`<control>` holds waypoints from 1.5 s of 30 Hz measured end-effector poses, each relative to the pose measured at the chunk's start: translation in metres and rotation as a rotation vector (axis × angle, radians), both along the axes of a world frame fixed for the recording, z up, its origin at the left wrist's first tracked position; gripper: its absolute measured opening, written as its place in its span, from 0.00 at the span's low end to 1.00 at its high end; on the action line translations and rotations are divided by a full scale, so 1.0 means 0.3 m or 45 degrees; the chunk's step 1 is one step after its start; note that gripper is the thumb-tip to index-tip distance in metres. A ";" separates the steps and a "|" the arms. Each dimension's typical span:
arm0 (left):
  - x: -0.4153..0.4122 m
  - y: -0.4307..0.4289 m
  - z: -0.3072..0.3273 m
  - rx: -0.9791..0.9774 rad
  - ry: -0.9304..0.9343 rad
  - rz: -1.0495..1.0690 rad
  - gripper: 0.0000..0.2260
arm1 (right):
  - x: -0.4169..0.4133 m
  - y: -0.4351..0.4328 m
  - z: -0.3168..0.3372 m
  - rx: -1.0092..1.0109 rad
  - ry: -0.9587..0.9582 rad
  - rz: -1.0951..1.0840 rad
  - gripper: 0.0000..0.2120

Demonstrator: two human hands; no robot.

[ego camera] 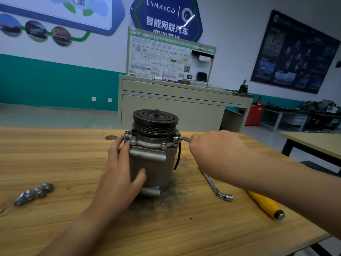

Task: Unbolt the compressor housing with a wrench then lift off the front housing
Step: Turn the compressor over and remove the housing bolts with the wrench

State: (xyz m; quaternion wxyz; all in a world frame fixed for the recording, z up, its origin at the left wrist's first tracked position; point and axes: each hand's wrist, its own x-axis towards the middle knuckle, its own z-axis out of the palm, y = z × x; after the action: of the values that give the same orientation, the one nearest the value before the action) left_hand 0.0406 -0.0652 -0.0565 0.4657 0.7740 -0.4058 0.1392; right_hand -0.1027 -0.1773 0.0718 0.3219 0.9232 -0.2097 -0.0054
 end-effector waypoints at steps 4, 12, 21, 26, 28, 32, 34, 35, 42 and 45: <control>0.000 -0.003 -0.001 -0.013 0.007 -0.016 0.34 | 0.011 -0.061 -0.004 -0.031 -0.007 0.049 0.10; 0.000 -0.005 0.000 -0.023 0.012 -0.024 0.34 | 0.078 -0.254 -0.042 -0.154 -0.165 0.147 0.12; 0.015 0.004 0.007 -0.003 0.013 0.000 0.32 | 0.232 -0.333 -0.112 0.046 -0.559 0.455 0.14; 0.013 -0.002 -0.002 0.007 0.021 -0.017 0.34 | 0.059 -0.283 -0.100 0.359 -0.999 0.301 0.14; 0.014 -0.004 -0.004 0.005 0.024 -0.026 0.34 | -0.002 -0.246 -0.103 0.294 -0.793 0.155 0.11; 0.015 -0.007 -0.005 -0.010 0.018 -0.036 0.34 | -0.055 -0.133 -0.111 0.288 -0.378 0.013 0.10; 0.016 -0.006 -0.004 -0.014 0.024 -0.037 0.34 | -0.046 -0.096 -0.099 0.264 -0.303 0.010 0.13; 0.016 -0.006 -0.004 -0.014 0.030 -0.035 0.34 | -0.039 -0.085 -0.090 0.249 -0.283 0.002 0.14; 0.008 -0.002 -0.002 -0.021 0.064 -0.064 0.34 | 0.017 -0.022 -0.026 0.076 -0.071 -0.026 0.12; 0.004 -0.002 -0.001 0.003 0.093 -0.062 0.35 | 0.025 -0.003 0.007 -0.011 0.038 0.008 0.07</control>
State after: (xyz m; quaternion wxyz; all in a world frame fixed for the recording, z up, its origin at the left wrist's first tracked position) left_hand 0.0417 -0.0658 -0.0567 0.4827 0.7690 -0.4073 0.0990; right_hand -0.0953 -0.1781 0.0739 0.3292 0.9223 -0.2018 -0.0173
